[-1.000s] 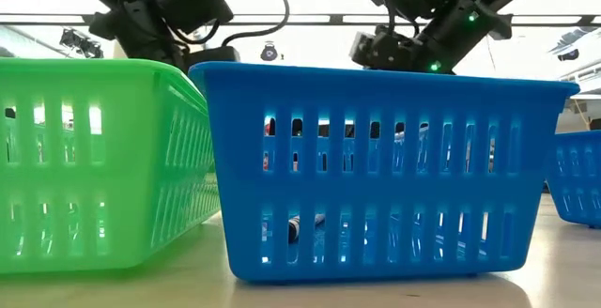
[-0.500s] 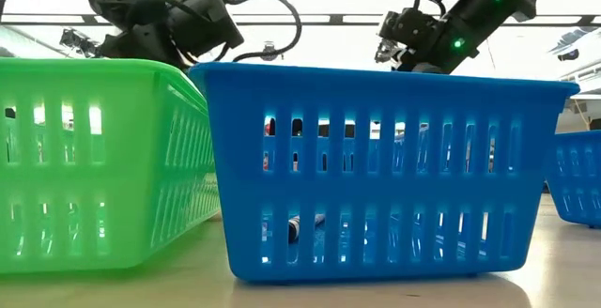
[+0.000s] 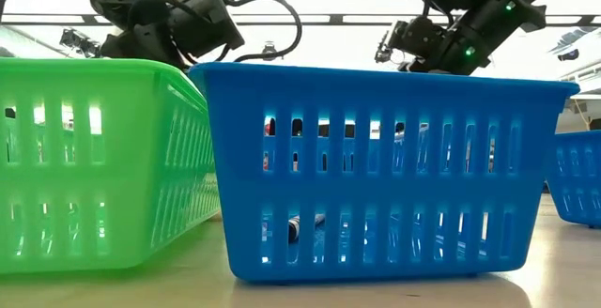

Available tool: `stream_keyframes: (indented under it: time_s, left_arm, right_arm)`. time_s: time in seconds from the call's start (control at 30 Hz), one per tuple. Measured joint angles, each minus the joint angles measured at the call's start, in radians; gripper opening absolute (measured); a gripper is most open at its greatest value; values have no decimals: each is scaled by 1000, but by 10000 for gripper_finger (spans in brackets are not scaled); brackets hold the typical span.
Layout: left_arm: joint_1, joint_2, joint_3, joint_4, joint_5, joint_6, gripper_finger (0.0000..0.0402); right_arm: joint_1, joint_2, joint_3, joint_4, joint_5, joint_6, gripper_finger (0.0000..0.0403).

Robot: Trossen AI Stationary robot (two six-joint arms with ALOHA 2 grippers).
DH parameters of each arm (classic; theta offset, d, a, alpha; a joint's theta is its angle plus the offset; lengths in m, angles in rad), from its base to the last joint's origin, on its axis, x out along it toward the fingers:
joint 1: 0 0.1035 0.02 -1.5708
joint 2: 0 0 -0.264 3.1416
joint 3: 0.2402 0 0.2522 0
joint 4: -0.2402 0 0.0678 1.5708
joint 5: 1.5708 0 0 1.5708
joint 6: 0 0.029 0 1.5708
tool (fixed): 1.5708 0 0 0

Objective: Sort crayons
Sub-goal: Put the white crayon into the black bin

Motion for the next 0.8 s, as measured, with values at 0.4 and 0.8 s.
stream_keyframes:
  time_s: [0.4,0.8]
  left_arm:
    - [-9,-29,76,-162,55,-12,115]
    - [-27,-27,77,-207,73,-33,103]
  right_arm:
    - [2,0,-8,15,-28,12,82]
    - [21,0,-8,50,-32,2,82]
